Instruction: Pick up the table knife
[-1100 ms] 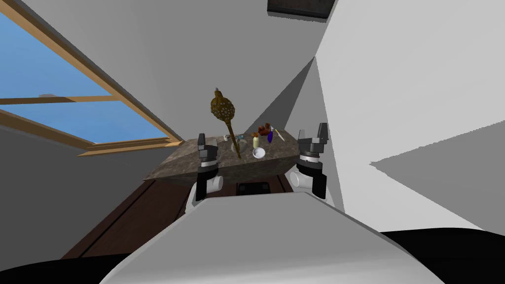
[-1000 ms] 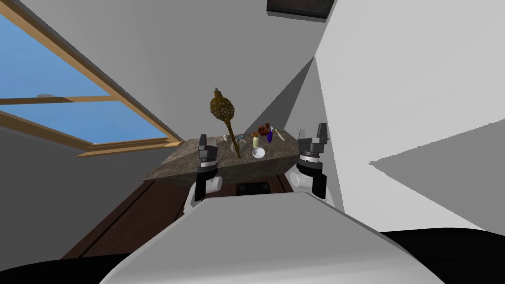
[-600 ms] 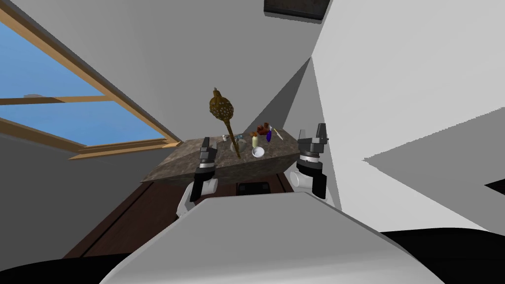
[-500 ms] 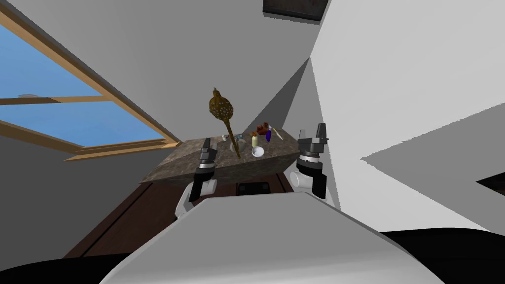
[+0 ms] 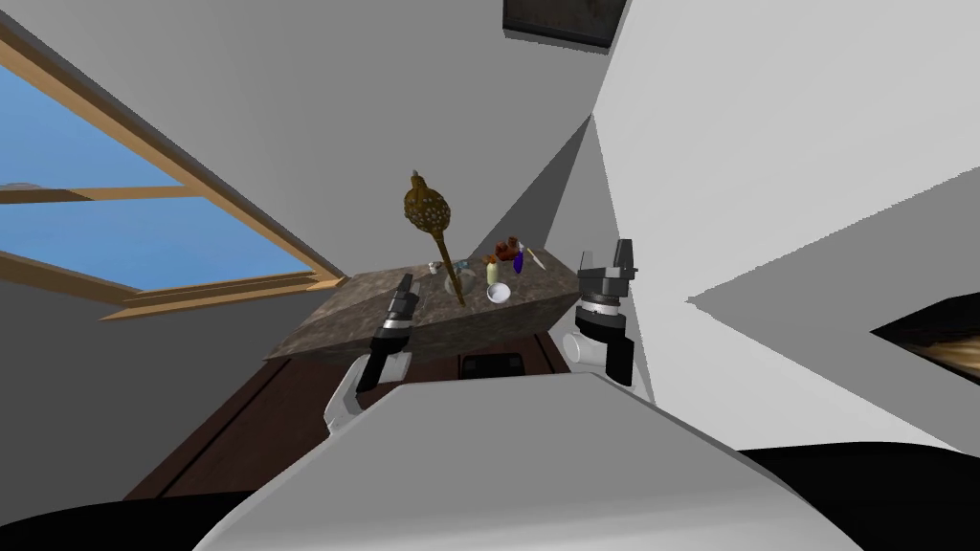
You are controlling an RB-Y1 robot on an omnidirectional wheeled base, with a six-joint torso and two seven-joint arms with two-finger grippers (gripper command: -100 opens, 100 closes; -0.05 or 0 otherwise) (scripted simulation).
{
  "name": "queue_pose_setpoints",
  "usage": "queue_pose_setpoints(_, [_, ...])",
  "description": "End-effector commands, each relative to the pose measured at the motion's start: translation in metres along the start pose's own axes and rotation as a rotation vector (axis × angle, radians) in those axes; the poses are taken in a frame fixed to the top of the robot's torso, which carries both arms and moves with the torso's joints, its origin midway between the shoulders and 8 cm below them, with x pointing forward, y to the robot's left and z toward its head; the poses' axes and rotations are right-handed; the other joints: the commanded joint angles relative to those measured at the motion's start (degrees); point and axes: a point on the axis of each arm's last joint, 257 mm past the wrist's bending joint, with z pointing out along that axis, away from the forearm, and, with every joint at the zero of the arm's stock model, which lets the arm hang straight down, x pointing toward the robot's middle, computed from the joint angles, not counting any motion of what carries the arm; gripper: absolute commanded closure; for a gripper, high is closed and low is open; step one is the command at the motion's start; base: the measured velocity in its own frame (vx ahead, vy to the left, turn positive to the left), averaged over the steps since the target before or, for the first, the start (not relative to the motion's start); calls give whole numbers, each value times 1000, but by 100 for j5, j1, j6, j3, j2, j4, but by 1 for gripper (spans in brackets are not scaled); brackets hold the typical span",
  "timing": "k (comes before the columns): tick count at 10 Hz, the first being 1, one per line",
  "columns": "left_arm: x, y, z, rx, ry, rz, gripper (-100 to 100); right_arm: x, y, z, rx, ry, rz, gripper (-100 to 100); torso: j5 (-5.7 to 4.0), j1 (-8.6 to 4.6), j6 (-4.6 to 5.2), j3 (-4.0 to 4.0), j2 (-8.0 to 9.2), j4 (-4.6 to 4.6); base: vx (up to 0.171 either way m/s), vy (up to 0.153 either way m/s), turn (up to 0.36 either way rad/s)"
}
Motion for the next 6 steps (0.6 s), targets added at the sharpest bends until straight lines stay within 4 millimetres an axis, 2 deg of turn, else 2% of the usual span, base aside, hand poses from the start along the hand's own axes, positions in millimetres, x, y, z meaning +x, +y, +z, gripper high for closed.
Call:
queue_pose_setpoints(1, [-3,5,-2,-16,18,20,-100,0,0,0,0,0,0,0,0,0,0,0,0,0,-15,3,-38])
queue_pose_setpoints(3, [-11,34,-12,-85,58,73,-100,0,0,0,0,0,0,0,0,-1,0,-1,-1,0,-23,1,-109])
queue_pose_setpoints(4, [-11,33,-11,-83,77,88,-100,0,0,0,0,0,0,0,0,-1,0,1,2,0,-21,5,-42])
queue_pose_setpoints(5, [-16,48,-17,-121,95,113,-100,0,0,0,0,0,0,0,0,0,-2,0,0,0,-19,2,-76])
queue_pose_setpoints(6, [-16,48,-16,-120,106,122,-100,0,0,0,0,0,0,0,0,-1,0,-1,-1,0,-16,4,-45])
